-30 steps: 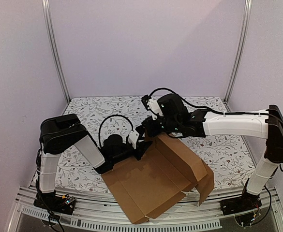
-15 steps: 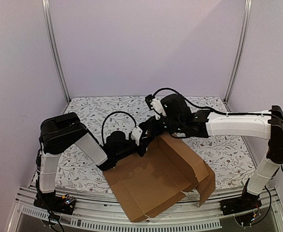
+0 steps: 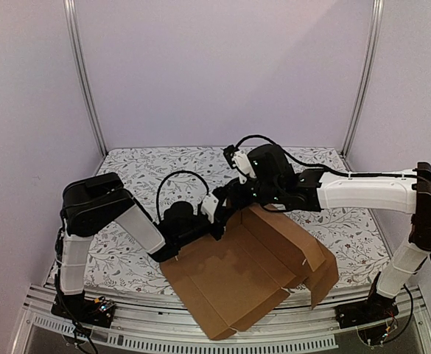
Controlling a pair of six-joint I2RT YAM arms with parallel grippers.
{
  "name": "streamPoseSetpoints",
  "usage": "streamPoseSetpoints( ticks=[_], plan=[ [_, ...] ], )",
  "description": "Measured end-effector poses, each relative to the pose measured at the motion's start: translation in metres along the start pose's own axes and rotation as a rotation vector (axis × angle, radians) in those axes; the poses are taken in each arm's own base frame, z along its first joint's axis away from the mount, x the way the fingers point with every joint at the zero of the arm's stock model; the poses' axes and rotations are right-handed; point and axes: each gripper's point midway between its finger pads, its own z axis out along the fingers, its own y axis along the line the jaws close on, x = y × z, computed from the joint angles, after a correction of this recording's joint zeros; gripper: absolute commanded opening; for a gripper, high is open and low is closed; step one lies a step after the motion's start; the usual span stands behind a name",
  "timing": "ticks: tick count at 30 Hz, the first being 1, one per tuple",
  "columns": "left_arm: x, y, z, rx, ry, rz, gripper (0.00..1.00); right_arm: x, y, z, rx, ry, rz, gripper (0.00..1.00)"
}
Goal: Fold the paper box
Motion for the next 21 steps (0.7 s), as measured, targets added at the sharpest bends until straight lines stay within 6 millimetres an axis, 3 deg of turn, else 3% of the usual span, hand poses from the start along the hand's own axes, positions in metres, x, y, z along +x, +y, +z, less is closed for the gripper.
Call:
streamPoseSetpoints(
  ticks=[5,9,11,21],
  plan=[
    [0.000,-0.002,-0.001,-0.047,0.006,0.015,0.00,0.001,-0.001,-0.005,0.004,0.010,-0.003,0.11],
    [0.000,-0.002,-0.005,-0.074,0.009,0.016,0.00,0.000,-0.005,-0.013,0.028,0.024,-0.030,0.44],
    [0.000,0.001,-0.009,-0.097,0.016,0.016,0.00,-0.002,-0.009,-0.021,0.051,0.027,-0.050,0.51],
    [-0.003,0.038,-0.034,-0.307,0.062,-0.004,0.00,-0.048,-0.028,-0.093,0.159,-0.077,-0.122,0.66]
  ],
)
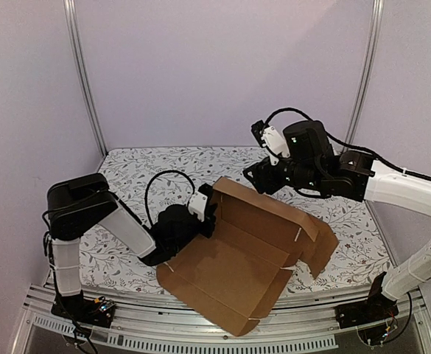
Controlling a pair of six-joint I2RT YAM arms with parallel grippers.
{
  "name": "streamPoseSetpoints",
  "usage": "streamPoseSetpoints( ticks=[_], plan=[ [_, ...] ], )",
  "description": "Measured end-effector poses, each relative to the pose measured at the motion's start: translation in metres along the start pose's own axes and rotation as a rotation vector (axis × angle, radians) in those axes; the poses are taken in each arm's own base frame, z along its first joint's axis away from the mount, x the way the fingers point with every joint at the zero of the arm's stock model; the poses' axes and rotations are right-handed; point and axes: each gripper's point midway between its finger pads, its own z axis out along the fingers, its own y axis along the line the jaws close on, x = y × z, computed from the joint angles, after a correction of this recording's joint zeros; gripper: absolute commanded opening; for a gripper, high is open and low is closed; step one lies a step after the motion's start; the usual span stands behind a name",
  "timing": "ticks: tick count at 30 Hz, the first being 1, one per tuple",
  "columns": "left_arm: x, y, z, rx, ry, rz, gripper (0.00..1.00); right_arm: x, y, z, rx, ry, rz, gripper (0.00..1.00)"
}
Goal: Fold the paper box
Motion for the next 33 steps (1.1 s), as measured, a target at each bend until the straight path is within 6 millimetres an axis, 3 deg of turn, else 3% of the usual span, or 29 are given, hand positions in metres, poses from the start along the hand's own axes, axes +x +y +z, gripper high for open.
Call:
streamPoseSetpoints(
  ticks=[5,10,14,18,20,26,33],
  plan=[
    [0.000,0.027,-0.009,-0.141,0.028,-0.024,0.00,-0.007,-0.028,-0.025,0.092,-0.016,-0.024,0.67],
    [0.001,0.053,-0.019,-0.291,0.077,-0.055,0.00,0.007,-0.053,-0.039,0.174,0.013,-0.038,0.63],
    [0.007,0.072,-0.029,-0.399,0.119,-0.093,0.00,0.026,-0.066,-0.042,0.224,0.058,-0.049,0.44],
    [0.013,0.084,-0.039,-0.478,0.145,-0.158,0.00,0.040,-0.080,-0.041,0.275,0.093,-0.049,0.12],
    [0.015,0.089,-0.043,-0.508,0.150,-0.189,0.00,0.048,-0.089,-0.039,0.296,0.116,-0.046,0.02],
    [0.017,0.093,-0.050,-0.557,0.142,-0.257,0.00,0.054,-0.111,-0.029,0.331,0.134,0.005,0.00],
    [0.018,0.092,-0.052,-0.571,0.152,-0.288,0.00,0.063,-0.110,-0.001,0.293,0.160,0.023,0.00]
  ],
)
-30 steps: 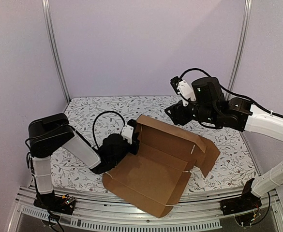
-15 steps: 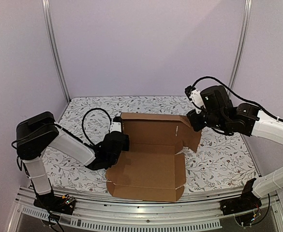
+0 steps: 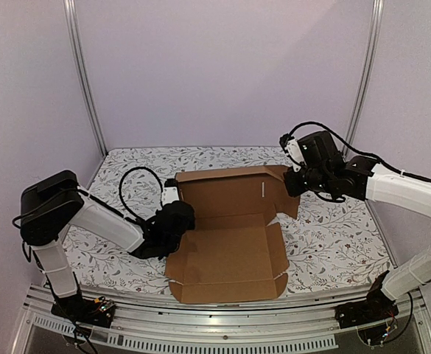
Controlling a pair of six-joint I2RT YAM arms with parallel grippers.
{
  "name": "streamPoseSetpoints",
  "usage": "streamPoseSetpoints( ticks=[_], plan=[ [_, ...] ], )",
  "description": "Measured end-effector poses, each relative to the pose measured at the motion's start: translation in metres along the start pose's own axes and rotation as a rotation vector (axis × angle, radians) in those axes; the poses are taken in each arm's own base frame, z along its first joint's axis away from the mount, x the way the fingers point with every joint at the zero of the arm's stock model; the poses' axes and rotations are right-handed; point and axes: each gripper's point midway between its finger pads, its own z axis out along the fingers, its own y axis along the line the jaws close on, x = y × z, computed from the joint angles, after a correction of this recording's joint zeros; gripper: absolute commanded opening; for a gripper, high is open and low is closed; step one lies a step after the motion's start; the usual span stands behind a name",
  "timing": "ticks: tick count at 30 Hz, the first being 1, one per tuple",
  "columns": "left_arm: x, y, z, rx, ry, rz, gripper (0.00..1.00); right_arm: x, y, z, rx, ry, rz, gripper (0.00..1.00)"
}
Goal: Fold the paper box
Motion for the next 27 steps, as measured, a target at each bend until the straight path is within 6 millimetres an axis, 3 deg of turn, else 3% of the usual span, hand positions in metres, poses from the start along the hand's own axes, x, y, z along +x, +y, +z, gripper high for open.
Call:
streamPoseSetpoints(
  ticks=[17,27],
  plan=[
    [0.000,-0.004,-0.001,-0.010,0.015,0.025,0.00,0.006,0.030,0.046,-0.105,0.035,0.016,0.00],
    [-0.001,-0.005,-0.001,-0.017,0.022,0.036,0.00,-0.004,0.046,0.057,-0.181,-0.019,0.144,0.00]
  ],
)
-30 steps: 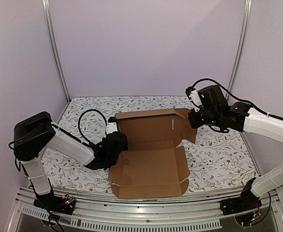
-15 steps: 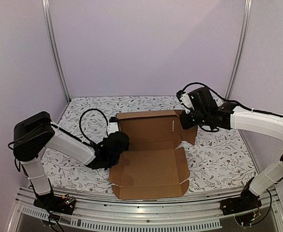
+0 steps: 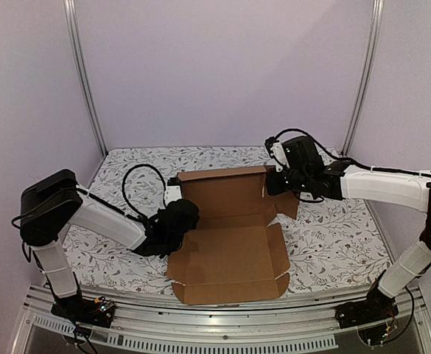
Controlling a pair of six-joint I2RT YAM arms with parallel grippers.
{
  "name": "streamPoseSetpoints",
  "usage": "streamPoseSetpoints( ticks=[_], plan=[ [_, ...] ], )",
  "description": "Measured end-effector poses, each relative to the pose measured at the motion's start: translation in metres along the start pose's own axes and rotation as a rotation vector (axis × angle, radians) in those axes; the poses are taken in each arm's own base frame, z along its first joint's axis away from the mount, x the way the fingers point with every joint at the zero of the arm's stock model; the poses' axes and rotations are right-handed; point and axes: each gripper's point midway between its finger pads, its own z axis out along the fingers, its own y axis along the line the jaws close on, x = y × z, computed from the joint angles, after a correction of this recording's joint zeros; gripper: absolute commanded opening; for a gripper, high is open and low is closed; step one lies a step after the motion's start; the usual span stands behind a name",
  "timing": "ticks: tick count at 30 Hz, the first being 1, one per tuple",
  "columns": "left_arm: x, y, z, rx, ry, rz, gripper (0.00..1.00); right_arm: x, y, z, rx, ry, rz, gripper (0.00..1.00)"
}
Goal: Fold the paper box
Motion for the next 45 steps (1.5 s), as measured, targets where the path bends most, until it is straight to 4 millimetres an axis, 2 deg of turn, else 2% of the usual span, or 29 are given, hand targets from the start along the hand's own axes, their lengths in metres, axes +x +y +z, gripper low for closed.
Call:
streamPoseSetpoints(
  ticks=[11,15,20,26,31,38,45],
  plan=[
    [0.000,-0.002,0.000,-0.001,0.014,-0.025,0.00,0.002,0.011,0.009,-0.115,-0.117,0.295,0.00],
    [0.000,-0.007,-0.002,0.026,0.033,-0.055,0.00,-0.011,0.019,0.007,-0.179,-0.169,0.389,0.00],
    [0.001,-0.010,-0.003,0.043,0.049,-0.084,0.00,-0.023,0.025,0.003,-0.226,-0.207,0.437,0.00],
    [0.000,-0.012,-0.007,0.063,0.070,-0.096,0.00,-0.015,0.024,-0.006,-0.241,-0.199,0.441,0.00],
    [-0.007,-0.017,-0.012,0.102,0.085,-0.119,0.00,-0.016,0.029,-0.027,-0.282,-0.192,0.414,0.00],
    [-0.026,-0.022,-0.017,0.166,0.087,-0.175,0.00,-0.022,0.034,-0.072,-0.340,-0.198,0.320,0.00],
    [-0.030,-0.001,-0.004,0.180,0.124,-0.250,0.00,-0.010,0.043,-0.135,-0.449,-0.223,0.156,0.00]
  ],
)
